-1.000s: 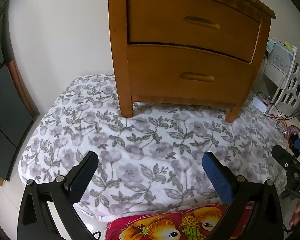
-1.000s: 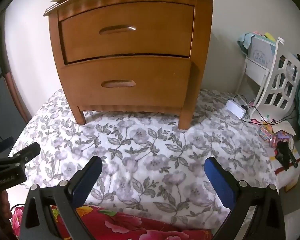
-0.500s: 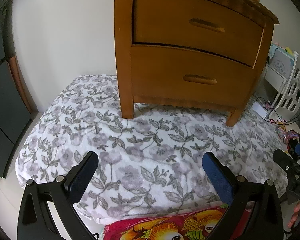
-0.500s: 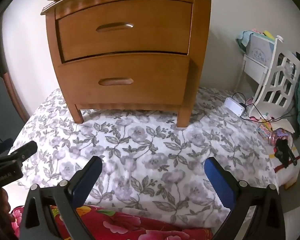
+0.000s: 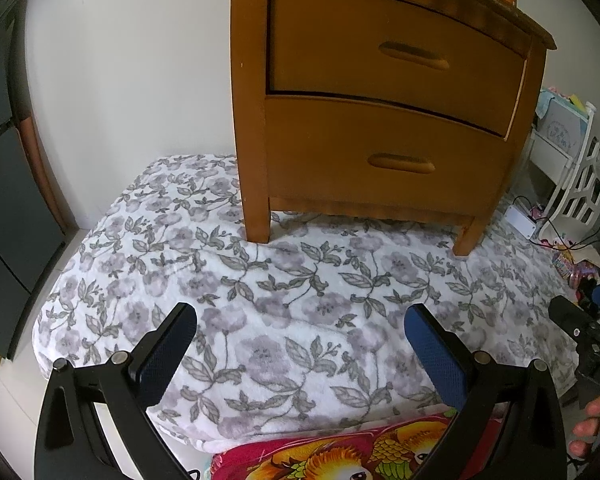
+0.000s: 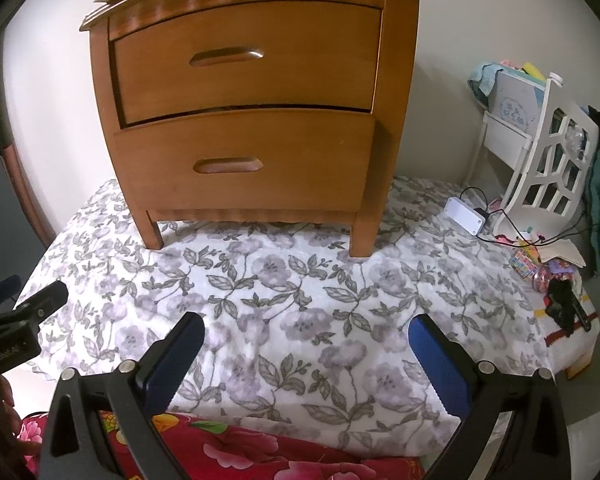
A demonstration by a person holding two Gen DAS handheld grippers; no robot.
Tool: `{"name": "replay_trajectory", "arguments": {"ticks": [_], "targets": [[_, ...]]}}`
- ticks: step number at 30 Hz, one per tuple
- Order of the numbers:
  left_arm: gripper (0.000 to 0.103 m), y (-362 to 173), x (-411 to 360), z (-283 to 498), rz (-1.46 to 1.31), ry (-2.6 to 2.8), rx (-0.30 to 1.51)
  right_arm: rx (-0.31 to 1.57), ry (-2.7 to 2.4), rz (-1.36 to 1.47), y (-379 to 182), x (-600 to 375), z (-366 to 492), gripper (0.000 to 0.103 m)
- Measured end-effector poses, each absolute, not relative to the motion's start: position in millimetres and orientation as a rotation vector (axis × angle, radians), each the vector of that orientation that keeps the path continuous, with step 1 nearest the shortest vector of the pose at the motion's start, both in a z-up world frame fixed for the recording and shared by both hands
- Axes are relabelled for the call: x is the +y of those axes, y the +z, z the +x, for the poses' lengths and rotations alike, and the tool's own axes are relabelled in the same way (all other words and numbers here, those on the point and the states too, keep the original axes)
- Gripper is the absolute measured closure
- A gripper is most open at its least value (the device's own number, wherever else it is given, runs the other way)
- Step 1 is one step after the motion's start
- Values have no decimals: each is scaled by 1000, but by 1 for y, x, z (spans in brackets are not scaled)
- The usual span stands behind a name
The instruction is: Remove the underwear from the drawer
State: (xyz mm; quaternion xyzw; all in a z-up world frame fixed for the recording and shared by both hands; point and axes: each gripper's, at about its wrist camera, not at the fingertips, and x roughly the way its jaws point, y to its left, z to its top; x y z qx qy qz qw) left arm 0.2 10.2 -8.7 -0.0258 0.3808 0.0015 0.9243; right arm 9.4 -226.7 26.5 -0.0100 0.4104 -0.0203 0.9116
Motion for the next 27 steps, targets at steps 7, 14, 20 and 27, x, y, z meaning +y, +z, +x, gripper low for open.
{"name": "replay_trajectory", "arguments": {"ticks": [7,14,20,27], "targets": [[0,-4,12,-2,-72,-13,766,849,-37,-16,27,-226,9,0],[0,3,10,-4,-59,-12,734,849,-35,-10,27,-226,10,0],[0,5,9,-4,-51,-14,726,850,-35,-11,27,-226,10,0],[0,6,8,-4,-43,-25,732,849,-33,-11,27,-226,10,0]]}}
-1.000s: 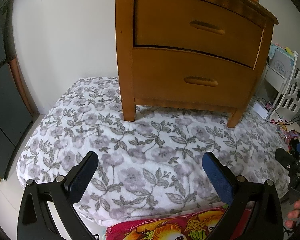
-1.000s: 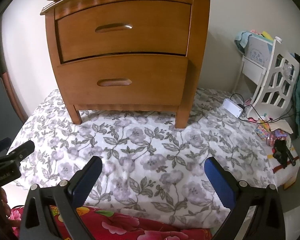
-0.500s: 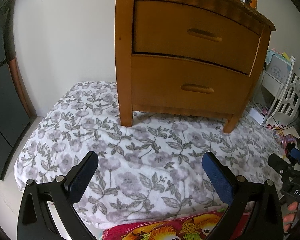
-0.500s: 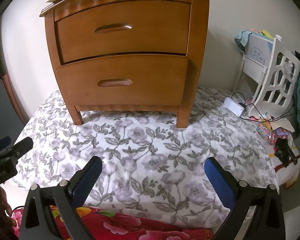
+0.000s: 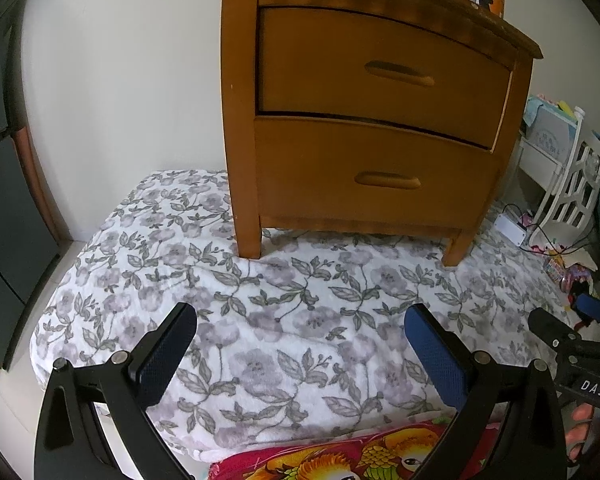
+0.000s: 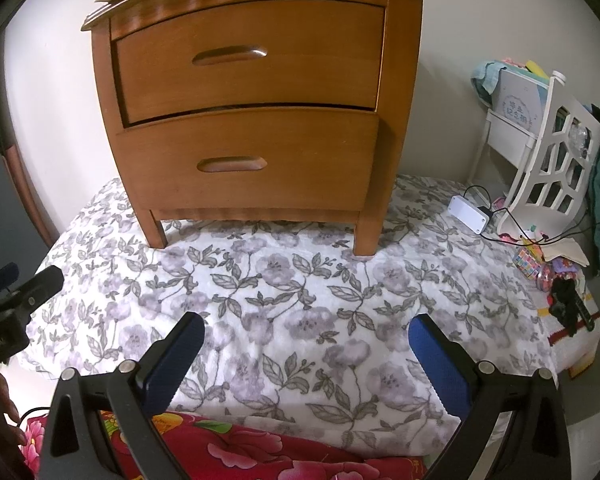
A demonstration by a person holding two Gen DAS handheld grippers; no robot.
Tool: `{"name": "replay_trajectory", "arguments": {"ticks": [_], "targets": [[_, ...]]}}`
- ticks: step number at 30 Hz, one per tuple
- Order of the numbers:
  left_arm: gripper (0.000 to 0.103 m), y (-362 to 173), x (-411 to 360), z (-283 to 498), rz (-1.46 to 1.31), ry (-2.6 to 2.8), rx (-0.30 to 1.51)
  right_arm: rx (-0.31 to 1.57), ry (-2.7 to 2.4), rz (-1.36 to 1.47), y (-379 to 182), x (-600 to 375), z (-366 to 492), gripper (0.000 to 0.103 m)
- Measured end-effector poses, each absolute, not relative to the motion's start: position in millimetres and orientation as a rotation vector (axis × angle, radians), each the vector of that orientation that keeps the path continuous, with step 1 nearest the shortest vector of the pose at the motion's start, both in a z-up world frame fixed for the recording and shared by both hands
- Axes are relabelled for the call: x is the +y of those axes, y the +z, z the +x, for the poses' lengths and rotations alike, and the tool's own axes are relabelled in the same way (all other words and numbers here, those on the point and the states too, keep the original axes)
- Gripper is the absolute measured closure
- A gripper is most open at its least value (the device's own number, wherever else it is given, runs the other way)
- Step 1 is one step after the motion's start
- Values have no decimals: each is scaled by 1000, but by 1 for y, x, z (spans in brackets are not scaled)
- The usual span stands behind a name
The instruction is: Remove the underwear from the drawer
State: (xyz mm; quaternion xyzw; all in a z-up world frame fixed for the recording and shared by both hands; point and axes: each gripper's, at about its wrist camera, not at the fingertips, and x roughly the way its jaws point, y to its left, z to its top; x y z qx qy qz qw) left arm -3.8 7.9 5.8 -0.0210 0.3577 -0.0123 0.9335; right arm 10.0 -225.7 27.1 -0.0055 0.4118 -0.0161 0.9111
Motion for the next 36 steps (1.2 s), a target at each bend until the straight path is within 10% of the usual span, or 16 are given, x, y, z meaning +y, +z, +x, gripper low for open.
{"name": "replay_trajectory", "arguments": {"ticks": [36], "targets": [[0,-15,16,13,-13,2,774,868,30,-99,29,-219,29,0]]}}
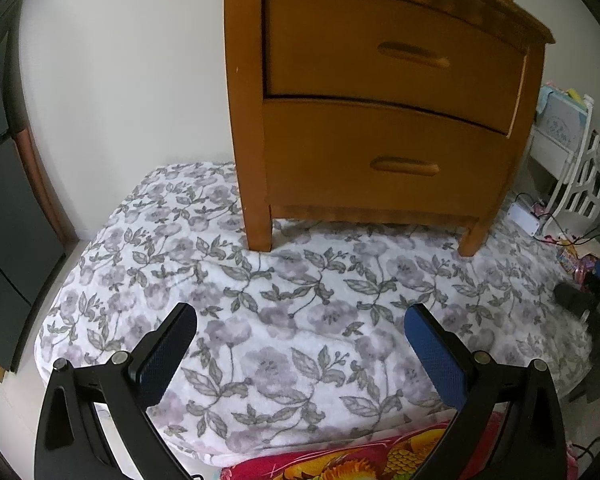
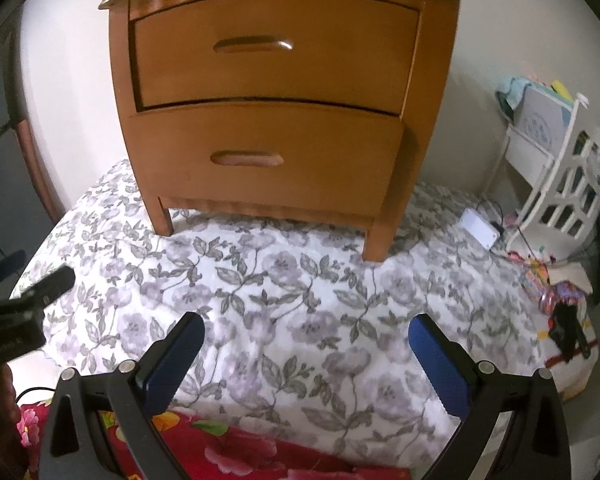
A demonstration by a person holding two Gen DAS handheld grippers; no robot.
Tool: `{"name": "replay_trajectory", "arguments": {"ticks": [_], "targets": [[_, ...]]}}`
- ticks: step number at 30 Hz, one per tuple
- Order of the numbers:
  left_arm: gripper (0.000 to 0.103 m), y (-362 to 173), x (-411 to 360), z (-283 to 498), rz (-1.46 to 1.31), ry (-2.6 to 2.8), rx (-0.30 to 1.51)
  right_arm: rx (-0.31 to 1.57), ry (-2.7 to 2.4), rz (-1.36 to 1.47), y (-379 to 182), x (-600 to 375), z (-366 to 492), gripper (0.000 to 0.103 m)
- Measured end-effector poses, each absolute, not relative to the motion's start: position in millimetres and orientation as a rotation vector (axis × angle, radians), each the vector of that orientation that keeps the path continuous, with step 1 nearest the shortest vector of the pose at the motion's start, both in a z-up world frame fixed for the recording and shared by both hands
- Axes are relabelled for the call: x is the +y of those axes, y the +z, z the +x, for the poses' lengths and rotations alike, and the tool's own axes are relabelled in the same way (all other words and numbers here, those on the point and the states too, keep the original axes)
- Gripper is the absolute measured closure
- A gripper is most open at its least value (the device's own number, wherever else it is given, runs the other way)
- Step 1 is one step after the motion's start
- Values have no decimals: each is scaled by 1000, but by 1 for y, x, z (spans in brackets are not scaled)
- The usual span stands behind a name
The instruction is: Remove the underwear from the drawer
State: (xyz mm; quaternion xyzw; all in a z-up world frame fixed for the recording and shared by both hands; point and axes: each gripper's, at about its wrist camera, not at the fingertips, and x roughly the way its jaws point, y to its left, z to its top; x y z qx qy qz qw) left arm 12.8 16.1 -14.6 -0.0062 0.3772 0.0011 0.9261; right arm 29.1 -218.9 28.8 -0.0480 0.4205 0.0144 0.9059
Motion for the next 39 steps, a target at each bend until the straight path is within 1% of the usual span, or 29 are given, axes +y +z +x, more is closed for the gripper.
{"name": "replay_trajectory", "arguments": {"ticks": [5,11,16,25,39], "targets": [[0,-25,22,23,-30,25,814,847,65,-169,41,-217,58,0],[0,-36,29,33,-48,82,863,808,109,-244,63,-212,117,0],[0,-40,23,35,-12,99,875,758,146,-417,69,-189,172,0],[0,-41,17,37,18,76,882,772,270,-627,43,-148,225,1],[0,-43,19,41,3,39,895,844,313,-728,14,-130,260,1]]}}
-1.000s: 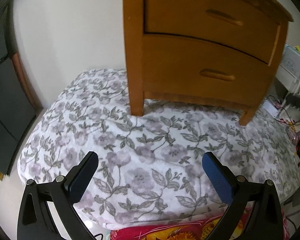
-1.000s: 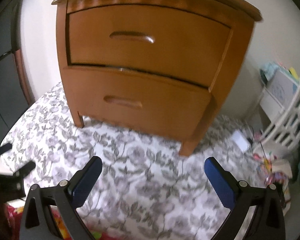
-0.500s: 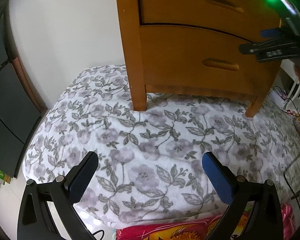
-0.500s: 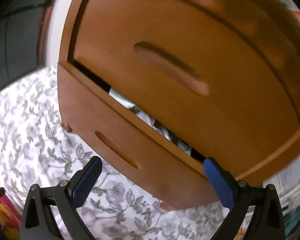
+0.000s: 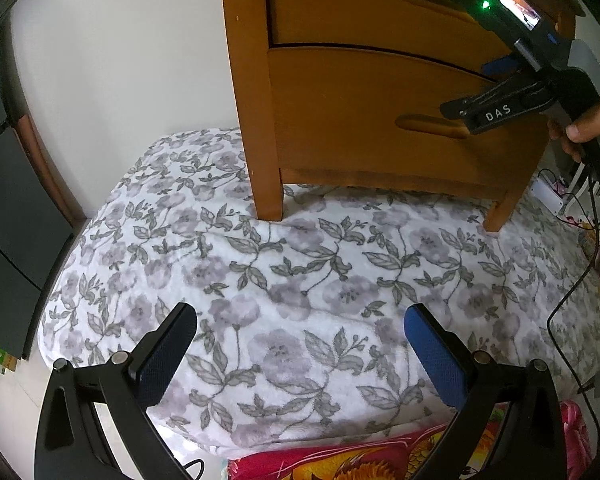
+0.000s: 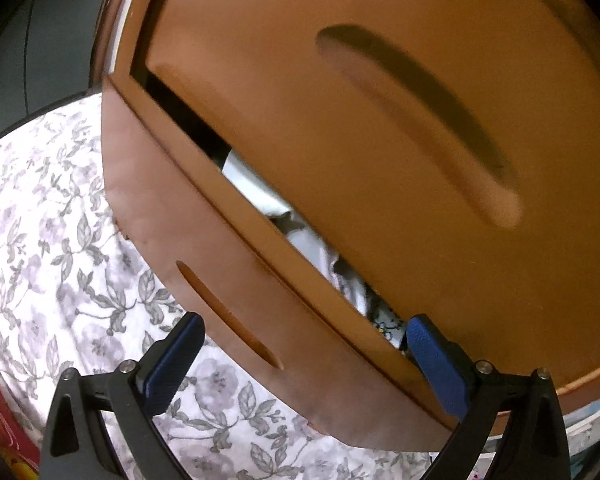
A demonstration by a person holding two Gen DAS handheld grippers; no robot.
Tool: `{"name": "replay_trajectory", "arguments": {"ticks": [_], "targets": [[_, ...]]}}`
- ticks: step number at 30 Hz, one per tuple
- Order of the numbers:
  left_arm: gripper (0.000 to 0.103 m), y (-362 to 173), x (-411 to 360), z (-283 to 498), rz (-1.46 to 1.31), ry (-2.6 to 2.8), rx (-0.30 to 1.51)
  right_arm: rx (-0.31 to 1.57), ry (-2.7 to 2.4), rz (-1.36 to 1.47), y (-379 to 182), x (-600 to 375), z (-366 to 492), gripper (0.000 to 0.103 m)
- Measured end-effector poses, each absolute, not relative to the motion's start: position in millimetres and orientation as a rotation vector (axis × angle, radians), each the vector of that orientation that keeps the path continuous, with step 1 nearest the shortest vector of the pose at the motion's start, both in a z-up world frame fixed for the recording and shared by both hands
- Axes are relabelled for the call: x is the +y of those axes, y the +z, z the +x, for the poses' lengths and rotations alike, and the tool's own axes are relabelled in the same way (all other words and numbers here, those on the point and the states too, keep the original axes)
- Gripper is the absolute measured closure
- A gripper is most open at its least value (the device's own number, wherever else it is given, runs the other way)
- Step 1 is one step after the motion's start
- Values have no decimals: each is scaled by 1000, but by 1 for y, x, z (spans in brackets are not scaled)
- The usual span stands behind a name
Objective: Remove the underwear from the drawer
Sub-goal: 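Move the right gripper to the lower drawer front and grip its edge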
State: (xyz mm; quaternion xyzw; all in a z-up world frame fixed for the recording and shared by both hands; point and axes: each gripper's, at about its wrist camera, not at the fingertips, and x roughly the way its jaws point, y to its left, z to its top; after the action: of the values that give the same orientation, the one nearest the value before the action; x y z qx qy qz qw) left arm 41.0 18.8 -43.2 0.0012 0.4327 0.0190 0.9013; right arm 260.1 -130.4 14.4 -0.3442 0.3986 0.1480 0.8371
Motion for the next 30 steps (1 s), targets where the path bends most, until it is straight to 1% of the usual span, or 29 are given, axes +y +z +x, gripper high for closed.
{"name": "replay_trajectory", "arguments": {"ticks": [3,13,20,24,30], "targets": [[0,-44,20,41,-7,37,898,856,323,-748,7,-127,259,0],[0,-45,22,42,-23,26,905,811,203,-822,-8,-115,256,1],[0,-46,23,43,-33,16,912,795,104,-860,-10,-110,255,14],[0,-46,23,43,-33,11,910,799,99,-886,-12,-108,255,16],[0,-47,23,43,-38,8,913,794,99,-892,-12,-110,245,16]]}}
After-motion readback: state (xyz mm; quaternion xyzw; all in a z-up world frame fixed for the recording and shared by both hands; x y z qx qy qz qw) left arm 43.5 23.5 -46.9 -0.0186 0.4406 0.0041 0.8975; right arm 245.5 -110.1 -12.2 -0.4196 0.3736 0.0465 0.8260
